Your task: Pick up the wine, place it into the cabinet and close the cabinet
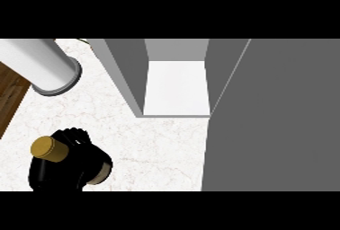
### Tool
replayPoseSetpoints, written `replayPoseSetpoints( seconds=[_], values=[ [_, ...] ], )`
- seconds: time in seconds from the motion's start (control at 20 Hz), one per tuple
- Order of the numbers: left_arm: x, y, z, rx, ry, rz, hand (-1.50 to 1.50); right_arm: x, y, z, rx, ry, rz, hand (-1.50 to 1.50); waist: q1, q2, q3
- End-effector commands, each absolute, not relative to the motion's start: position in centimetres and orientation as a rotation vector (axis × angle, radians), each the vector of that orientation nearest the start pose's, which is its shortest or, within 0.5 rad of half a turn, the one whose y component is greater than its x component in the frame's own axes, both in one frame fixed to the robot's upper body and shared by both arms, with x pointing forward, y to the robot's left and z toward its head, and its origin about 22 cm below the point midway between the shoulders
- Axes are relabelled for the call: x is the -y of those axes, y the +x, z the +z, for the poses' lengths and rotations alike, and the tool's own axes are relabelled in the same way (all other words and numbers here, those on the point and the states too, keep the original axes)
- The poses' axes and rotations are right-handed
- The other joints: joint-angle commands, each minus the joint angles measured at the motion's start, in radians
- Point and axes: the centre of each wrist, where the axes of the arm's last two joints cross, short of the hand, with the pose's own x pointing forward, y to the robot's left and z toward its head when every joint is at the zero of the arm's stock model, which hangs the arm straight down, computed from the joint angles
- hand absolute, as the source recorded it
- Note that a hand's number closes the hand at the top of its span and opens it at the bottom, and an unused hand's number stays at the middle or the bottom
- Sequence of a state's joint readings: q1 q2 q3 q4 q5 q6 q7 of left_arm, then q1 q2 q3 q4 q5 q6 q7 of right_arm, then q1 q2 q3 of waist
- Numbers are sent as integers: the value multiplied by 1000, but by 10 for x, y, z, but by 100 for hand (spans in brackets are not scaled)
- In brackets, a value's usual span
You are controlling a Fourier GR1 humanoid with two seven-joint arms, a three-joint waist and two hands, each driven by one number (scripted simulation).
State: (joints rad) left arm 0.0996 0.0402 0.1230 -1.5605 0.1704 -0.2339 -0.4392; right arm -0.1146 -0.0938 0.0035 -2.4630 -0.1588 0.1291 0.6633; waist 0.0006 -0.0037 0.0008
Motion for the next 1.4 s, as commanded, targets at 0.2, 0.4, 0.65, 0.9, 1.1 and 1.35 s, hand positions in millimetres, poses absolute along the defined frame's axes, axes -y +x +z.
replayPoseSetpoints(
  seconds=[0.2, 0.4, 0.65, 0.9, 1.1, 1.35],
  values=[
    [-237, 211, 31, 1920, -192, 31, 150, 235, 145, 213, 1928, 225, 274, -150, -2, 2, 0],
    [-221, 214, 56, 1903, -224, 1, 150, 229, 135, 215, 1913, 251, 264, -150, -5, 1, 0],
    [-170, 214, 88, 1898, -313, 3, 150, 225, 149, 205, 1916, 240, 274, -150, -4, 2, 0],
    [-134, 239, 106, 1916, -346, 4, 150, 230, 145, 212, 1930, 245, 269, -150, -10, 3, 0],
    [-102, 239, 126, 1900, -332, 22, 150, 231, 145, 213, 1922, 255, 259, -150, -14, 2, 0],
    [-85, 250, 136, 1946, -277, 31, 150, 236, 132, 208, 1917, 240, 278, -150, -16, 2, 0]
  ],
)
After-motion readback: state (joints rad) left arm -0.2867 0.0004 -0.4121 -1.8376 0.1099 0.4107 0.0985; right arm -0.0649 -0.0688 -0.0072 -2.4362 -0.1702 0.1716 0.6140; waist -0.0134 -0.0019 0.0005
